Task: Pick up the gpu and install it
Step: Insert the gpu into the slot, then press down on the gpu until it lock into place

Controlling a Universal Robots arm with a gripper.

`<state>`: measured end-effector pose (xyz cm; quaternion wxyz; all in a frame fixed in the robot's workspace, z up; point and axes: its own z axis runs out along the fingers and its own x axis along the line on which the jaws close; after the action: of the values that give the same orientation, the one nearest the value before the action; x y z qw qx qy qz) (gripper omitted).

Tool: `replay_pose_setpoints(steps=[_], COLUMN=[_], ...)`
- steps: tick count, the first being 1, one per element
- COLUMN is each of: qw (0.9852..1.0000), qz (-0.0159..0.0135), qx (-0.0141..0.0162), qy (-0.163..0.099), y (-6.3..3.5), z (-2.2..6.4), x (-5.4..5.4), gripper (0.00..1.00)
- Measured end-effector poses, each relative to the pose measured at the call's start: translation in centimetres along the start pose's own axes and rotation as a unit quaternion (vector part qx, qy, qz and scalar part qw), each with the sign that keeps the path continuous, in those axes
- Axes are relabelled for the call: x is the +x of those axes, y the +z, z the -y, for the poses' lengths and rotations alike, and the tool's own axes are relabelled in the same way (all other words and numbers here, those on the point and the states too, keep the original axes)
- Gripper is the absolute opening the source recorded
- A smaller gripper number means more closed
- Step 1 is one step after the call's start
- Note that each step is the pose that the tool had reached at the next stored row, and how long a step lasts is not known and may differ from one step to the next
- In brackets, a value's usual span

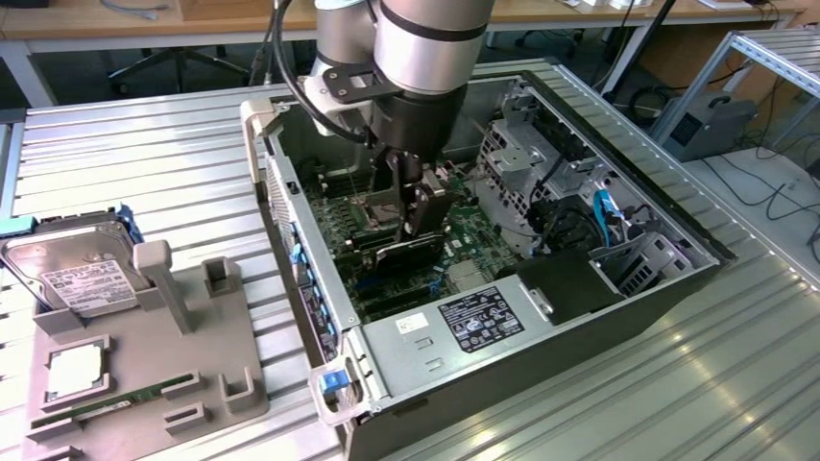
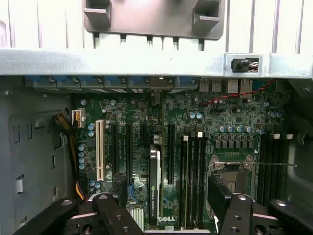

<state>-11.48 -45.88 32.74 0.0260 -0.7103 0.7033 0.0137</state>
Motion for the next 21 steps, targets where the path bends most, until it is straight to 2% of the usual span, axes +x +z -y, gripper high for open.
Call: replay_pose_setpoints(steps=[5,7,8,12,13,14,15,16,17,21], qw=[1.0,1.0,1.0,1.0,1.0,1.0,1.0,1.0,1.0,1.0], qz=[-0.0004,-0.0003,-0.0002,-0.0003,-0.0003,-0.0003,-0.0003,-0.0003,-0.0003,-0.0003], qx=[-0.0001,-0.0001,0.0,0.0,0.0,0.0,0.0,0.0,0.0,0.0], qy=[0.0,0.0,0.0,0.0,0.0,0.0,0.0,0.0,0.0,0.0], y=[-0.02,0.02,-1.69,-1.71,-1.7,-1.7,-1.7,0.07,1.07,1.27], z=[0.09,1.57,1.61,1.62,1.62,1.62,1.62,1.54,1.47,1.14], x=[0.0,-0.1,-0.2,-0.2,-0.2,-0.2,-0.2,-0.1,-0.1,0.0], gripper=[0.76,0.76,0.76,0.76,0.62,0.25,0.11,0.11,0.11,0.11])
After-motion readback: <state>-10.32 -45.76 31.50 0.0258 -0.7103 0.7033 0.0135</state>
